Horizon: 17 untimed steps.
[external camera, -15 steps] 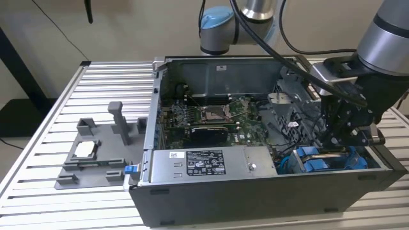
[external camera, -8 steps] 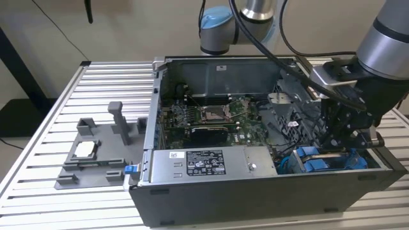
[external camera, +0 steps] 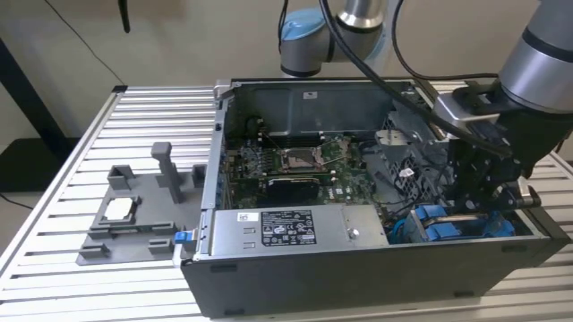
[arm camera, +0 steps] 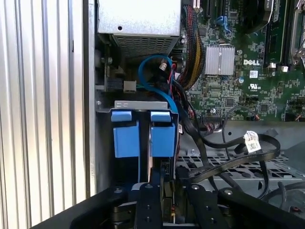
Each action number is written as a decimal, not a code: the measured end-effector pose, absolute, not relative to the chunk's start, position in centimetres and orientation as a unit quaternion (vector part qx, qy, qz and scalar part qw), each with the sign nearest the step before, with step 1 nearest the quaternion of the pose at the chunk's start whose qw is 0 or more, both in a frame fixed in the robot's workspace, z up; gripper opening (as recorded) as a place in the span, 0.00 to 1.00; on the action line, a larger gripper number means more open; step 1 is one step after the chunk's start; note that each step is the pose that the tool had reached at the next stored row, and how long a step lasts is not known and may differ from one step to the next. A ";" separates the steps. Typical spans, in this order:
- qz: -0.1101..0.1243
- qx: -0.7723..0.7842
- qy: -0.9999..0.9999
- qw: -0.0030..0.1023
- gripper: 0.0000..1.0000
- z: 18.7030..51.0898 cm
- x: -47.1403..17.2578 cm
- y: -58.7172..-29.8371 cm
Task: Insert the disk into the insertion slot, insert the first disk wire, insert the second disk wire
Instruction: 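Insert the second disk wire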
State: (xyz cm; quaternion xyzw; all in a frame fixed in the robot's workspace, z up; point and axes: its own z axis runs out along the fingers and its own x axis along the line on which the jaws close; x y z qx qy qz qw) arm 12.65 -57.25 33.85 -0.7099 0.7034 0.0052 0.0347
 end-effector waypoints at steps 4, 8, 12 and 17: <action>0.006 -0.709 0.704 0.034 0.30 34.8 12.6 -57.3; 0.006 -0.709 0.704 0.034 0.30 35.9 12.6 -57.3; 0.006 -0.709 0.704 0.034 0.30 36.9 12.6 -57.3; 0.006 -0.709 0.704 0.034 0.30 38.0 12.6 -57.3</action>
